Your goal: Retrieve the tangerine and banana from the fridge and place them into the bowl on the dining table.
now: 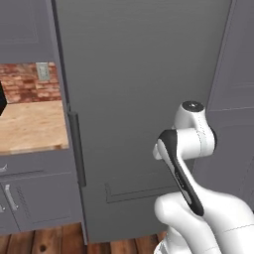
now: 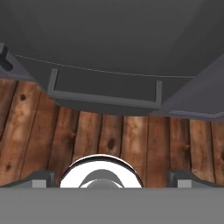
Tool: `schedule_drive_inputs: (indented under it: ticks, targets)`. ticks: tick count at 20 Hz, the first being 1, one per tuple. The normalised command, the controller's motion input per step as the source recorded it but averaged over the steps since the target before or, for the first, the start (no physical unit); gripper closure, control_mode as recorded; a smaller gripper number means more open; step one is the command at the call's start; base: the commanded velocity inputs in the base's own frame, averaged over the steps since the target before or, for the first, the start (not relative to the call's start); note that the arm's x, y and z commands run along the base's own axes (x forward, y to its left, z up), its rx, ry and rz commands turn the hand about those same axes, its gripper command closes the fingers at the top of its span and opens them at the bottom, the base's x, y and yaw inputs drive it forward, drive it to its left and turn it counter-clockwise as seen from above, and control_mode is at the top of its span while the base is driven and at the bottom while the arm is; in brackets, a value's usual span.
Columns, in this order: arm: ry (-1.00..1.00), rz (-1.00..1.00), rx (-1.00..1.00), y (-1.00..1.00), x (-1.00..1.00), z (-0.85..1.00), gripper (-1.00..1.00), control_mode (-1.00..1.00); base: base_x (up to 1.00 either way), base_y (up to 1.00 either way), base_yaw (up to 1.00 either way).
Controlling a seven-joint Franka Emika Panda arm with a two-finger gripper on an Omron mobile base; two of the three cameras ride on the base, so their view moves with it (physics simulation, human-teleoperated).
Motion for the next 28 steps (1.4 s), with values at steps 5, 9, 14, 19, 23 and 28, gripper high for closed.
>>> schedule_drive_inputs:
  ticks: [5, 9, 14, 19, 23, 28]
  targets:
    - [0.00, 0.00, 0.00, 0.00, 0.00, 0.00, -1.00, 1.00, -0.44, 0.29, 0.00]
    - [0.00, 0.00, 0.00, 0.00, 0.00, 0.00, -1.00, 1.00, -0.47, 0.42, 0.01]
    - [0.00, 0.00, 0.00, 0.00, 0.00, 0.00, -1.00, 1.00, -0.36, 0.42, 0.04]
    - [0.00, 0.00, 0.00, 0.00, 0.00, 0.00, -1.00, 1.00, -0.19, 0.41, 0.03]
    - [0.00, 0.00, 0.00, 0.00, 0.00, 0.00, -1.00, 1.00, -0.01, 0.38, 0.02]
    - [0.00, 0.00, 0.00, 0.00, 0.00, 0.00, -1.00, 1.00, 0.00, 0.36, 0.00]
